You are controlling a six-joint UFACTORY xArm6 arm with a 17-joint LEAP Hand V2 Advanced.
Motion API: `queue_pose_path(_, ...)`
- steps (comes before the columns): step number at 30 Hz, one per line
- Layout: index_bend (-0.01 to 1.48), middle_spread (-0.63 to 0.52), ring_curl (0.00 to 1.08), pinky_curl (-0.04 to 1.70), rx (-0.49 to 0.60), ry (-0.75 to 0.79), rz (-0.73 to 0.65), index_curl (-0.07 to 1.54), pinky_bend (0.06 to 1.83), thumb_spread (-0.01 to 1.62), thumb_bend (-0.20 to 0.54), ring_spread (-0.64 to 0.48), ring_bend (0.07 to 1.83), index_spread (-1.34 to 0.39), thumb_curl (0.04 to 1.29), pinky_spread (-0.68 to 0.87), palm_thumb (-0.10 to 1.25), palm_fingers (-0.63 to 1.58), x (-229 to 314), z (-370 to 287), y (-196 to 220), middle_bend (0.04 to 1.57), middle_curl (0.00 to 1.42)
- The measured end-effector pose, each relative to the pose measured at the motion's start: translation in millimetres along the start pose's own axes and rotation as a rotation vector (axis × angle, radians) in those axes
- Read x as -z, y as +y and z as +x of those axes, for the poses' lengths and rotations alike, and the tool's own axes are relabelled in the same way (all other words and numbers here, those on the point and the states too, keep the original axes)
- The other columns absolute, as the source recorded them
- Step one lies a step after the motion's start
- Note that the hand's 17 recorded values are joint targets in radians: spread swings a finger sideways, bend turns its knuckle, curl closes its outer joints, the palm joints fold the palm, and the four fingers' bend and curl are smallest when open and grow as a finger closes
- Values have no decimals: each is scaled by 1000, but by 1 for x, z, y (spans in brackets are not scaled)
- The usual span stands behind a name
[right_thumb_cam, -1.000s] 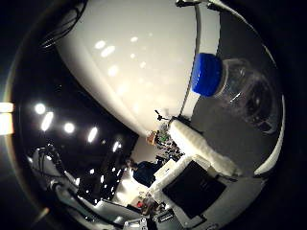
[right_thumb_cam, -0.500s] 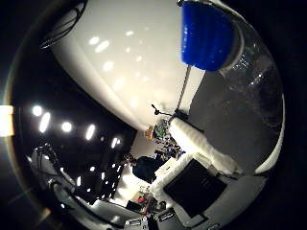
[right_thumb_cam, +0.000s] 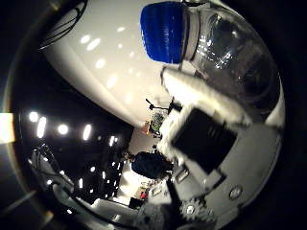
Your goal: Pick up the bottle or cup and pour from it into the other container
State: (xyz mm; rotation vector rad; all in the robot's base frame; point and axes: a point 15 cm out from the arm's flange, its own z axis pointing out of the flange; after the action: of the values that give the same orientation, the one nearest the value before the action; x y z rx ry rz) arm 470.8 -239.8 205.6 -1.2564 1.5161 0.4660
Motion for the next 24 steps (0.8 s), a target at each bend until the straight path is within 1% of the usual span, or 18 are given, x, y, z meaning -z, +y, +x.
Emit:
queue_pose_path(2,407,-93,383,96,1,4,-11,496,1187,971,-16,-124,1079,-271,468,-338,849,1285,-1,-1,1,791,553)
queue_pose_path(3,502,-87,399,126,2,3,-13,540,1212,956,-15,-127,1096,-267,478,-351,865,1343,-1,-2,1,859,574)
queue_pose_path(4,558,-81,413,146,5,5,-17,569,1228,943,-17,-128,1120,-262,486,-354,878,1352,-1,-4,1,909,589)
queue_pose_path(5,664,-76,434,184,5,5,-23,620,1268,925,-15,-131,1153,-254,499,-341,901,1351,-3,-6,1,980,609)
queue_pose_path(7,784,-70,468,239,6,4,-28,676,1333,902,-16,-145,1214,-241,517,-312,929,1314,-5,-10,0,1022,618)
queue_pose_path(8,875,-76,494,283,10,2,-31,715,1383,890,-10,-158,1248,-234,533,-284,972,1298,-7,-12,-1,1123,646)
queue_pose_path(11,997,-90,541,346,27,3,-41,768,1464,847,-7,-181,1317,-225,579,-244,1037,1225,-11,-21,-4,1230,683)
queue_pose_path(15,1098,-104,603,425,52,15,-39,819,1539,749,-6,-200,1372,-213,666,-212,1114,1134,-7,-33,-8,1329,718)
queue_pose_path(20,1157,-106,674,491,126,68,-86,851,1521,506,-16,-211,1376,-206,779,-197,1146,1085,-7,-63,-12,1391,732)
queue_pose_path(24,1177,-103,713,528,182,104,-134,861,1487,377,-15,-216,1374,-204,833,-200,1162,1078,-16,-92,-10,1405,736)
